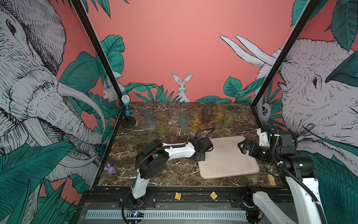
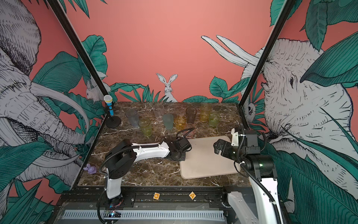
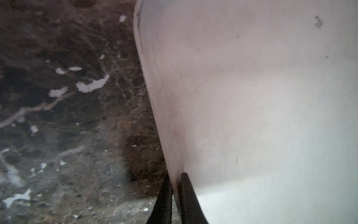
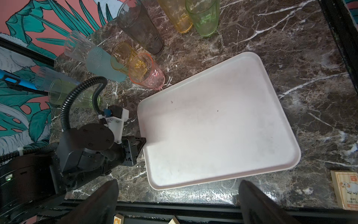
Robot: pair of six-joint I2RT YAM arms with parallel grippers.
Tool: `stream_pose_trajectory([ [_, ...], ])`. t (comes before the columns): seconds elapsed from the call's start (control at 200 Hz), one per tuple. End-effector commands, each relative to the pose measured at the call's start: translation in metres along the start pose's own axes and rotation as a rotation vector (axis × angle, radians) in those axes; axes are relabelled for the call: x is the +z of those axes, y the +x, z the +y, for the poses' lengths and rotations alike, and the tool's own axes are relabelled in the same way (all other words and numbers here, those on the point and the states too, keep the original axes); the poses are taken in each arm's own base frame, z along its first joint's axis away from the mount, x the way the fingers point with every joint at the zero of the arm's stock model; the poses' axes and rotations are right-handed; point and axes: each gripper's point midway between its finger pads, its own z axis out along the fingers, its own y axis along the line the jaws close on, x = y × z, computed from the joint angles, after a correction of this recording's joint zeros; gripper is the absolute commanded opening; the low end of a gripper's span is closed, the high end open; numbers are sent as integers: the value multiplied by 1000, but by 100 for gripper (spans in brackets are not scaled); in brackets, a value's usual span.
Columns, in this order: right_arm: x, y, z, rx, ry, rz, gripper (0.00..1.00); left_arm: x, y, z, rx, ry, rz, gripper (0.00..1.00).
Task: Place the glasses into the tray
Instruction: Move the tray to the center of the table.
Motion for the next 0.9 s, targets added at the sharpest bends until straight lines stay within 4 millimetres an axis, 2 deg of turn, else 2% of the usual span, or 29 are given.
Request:
stream_pose_trajectory([
  [0.0, -2, -5, 6, -2, -26, -23, 99, -2, 9, 36, 10, -82, 37, 11],
  [0.35, 13, -2, 2, 1, -22, 8, 99, -9, 11, 68, 16, -115, 52, 9],
  [0.515, 15, -4, 4, -2, -25, 8, 99, -13, 8, 84, 49, -120, 62, 4],
  [0.895, 23, -8, 9, 5, -54, 22, 99, -24, 10, 148, 27, -178, 83, 3],
])
